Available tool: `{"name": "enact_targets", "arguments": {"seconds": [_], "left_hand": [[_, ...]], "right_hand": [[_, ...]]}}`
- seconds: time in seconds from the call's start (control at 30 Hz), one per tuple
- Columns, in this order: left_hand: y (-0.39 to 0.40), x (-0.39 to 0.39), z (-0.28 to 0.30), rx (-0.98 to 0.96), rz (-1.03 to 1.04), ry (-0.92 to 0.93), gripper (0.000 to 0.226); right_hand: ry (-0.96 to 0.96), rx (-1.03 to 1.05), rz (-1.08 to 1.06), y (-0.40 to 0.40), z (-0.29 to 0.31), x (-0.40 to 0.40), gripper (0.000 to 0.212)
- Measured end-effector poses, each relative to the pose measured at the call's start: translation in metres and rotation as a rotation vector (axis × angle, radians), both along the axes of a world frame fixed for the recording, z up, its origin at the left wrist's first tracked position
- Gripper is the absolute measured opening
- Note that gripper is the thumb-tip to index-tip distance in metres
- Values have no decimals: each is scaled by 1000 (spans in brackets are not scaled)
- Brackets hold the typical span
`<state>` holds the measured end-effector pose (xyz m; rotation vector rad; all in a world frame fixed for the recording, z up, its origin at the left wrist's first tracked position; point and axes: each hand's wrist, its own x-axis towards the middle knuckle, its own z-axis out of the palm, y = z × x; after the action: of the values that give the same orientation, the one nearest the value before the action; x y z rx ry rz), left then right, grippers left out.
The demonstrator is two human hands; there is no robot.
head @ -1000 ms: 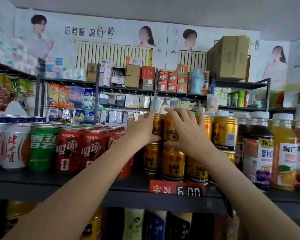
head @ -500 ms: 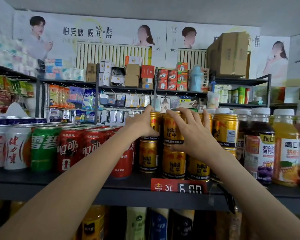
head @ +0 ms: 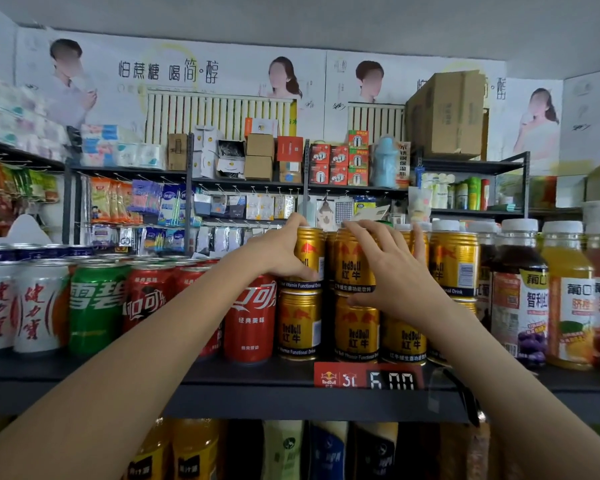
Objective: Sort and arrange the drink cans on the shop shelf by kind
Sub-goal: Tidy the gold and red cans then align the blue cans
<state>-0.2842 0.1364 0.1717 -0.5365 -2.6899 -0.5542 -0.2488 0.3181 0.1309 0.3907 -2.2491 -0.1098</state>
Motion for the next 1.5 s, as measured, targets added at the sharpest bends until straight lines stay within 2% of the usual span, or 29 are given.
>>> {"name": "enact_targets", "arguments": {"seconds": [0.13, 0.23, 0.43, 0.67, 0.8, 0.93, 1.07, 1.27, 1.5], "left_hand": [[-3, 5, -4, -17, -7, 57, 82], [-3, 5, -9, -48, 25, 93, 89], [-4, 4, -20, -61, 96, 258, 90], [0, 3, -22, -57, 170, 259, 94], [6, 10, -22, -9, 128, 418, 98], [25, 20, -22, -137, 1, 492, 100], [42, 18, -35, -291, 35, 555, 104], [49, 13, -41, -322, 94, 642, 105], [56, 16, -42, -311, 146, 681, 102]], "right_hand": [[-29, 12, -6, 10, -1, 3, 118], [-25, 120, -70, 19, 2, 5, 124], [13, 224, -77, 15, 9, 5, 123], [32, 259, -48, 9, 10, -4, 122], [31, 175, -17, 23, 17, 5, 121], [-26, 97, -68, 59, 22, 21, 118], [-65, 179, -196, 78, 6, 24, 119], [77, 219, -165, 88, -11, 12, 126], [149, 206, -137, 77, -13, -4, 115]]}}
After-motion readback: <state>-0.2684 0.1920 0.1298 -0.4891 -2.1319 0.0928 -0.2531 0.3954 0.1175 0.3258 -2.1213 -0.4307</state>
